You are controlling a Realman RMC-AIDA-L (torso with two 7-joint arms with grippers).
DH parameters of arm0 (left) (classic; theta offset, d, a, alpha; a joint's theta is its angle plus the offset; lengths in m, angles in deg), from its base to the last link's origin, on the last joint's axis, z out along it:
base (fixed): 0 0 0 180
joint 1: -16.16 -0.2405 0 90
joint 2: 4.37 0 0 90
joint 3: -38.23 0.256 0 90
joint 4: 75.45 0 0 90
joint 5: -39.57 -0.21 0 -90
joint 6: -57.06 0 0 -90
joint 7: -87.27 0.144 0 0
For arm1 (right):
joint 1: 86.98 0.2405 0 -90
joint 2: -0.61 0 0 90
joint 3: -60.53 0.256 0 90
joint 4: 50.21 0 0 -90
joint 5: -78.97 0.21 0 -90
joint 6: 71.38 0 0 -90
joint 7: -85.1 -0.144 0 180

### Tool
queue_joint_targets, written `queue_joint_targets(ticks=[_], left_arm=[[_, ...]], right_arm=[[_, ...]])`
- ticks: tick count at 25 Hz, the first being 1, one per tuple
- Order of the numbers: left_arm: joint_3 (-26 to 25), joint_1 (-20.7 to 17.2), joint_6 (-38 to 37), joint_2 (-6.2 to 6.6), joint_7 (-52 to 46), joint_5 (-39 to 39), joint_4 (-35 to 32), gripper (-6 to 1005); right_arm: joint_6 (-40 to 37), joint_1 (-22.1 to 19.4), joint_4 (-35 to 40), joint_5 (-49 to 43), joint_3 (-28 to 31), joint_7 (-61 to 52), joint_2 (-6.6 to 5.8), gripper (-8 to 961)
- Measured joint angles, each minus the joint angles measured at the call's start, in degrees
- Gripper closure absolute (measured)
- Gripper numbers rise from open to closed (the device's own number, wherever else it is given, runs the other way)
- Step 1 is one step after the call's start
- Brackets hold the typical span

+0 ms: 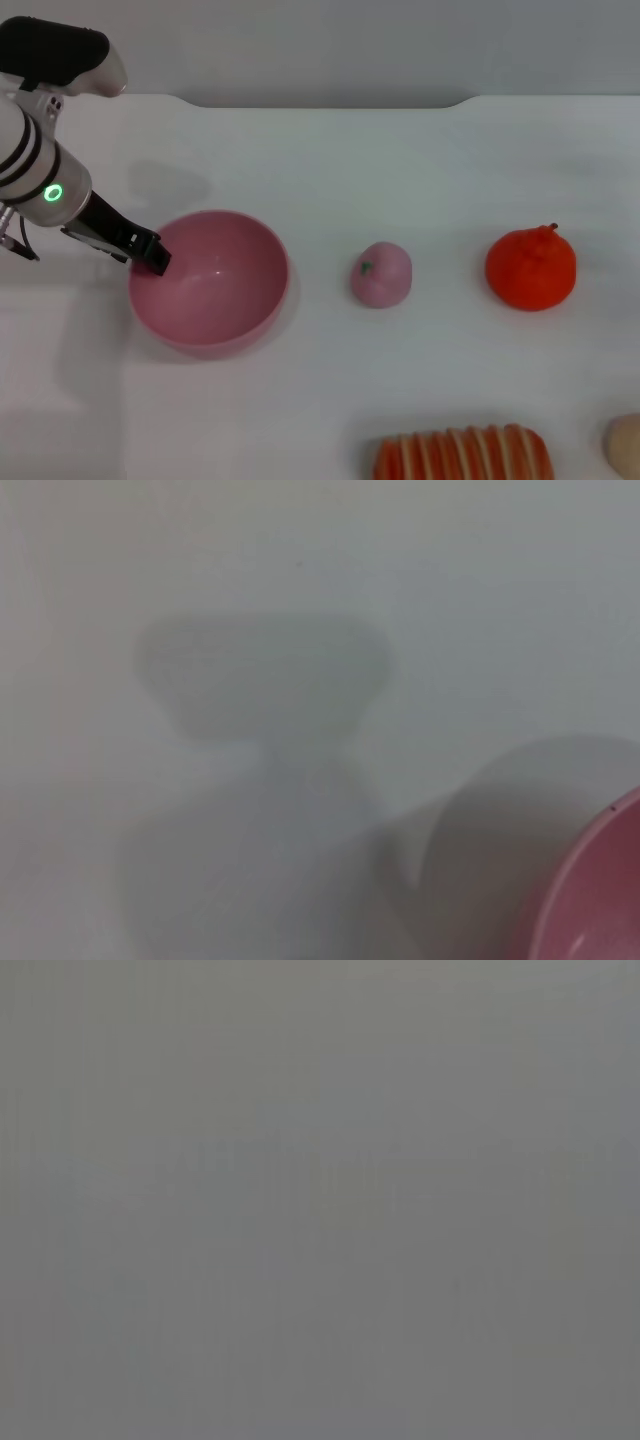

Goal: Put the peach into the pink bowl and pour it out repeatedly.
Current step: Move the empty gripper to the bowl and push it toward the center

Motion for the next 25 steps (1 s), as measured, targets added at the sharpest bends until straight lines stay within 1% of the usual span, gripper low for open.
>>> queue_joint_targets(ticks=[4,7,12,18,20,22,23,24,25], left_arm=[[0.1,-0.05,0.36,0.08,0.0,-0.1,-0.03,376],[0.15,-0.06,0.46,0.09,0.15,-0.07,-0.03,603],[0.09,-0.05,0.55,0.12,0.23,-0.03,-0.01,833],[0.11,-0.05,0.9,0.13,0.29,0.07,0.01,951],[0.14,-0.05,1.3,0.1,0.29,0.13,0.0,951],[0.16,-0.05,1.52,0.09,0.29,0.21,-0.04,951],[0.16,-0.06,1.65,0.08,0.29,0.22,-0.12,951],[0.16,-0.06,1.65,0.08,0.29,0.22,-0.12,951],[0.16,-0.05,1.81,0.08,0.29,0.25,-0.38,951]], right_arm=[[0.07,-0.11,0.0,0.0,0.15,0.0,0.02,540],[0.09,-0.13,0.0,0.0,0.22,0.0,0.02,540],[0.09,-0.17,0.0,0.0,0.3,0.0,0.05,540],[1.2,-0.03,0.49,0.15,-0.03,-1.21,0.16,540],[1.79,0.03,1.17,0.08,-0.45,-3.81,0.16,540],[2.42,-0.15,2.86,-1.12,-2.51,-10.09,-0.08,540],[2.6,-0.59,4.49,-2.83,-4.4,-14.93,-0.41,540],[2.62,-1.12,6.34,-4.97,-6.11,-20.33,-0.89,540],[2.1,-1.86,8.88,-8.86,-8.19,-27.73,-1.7,540]])
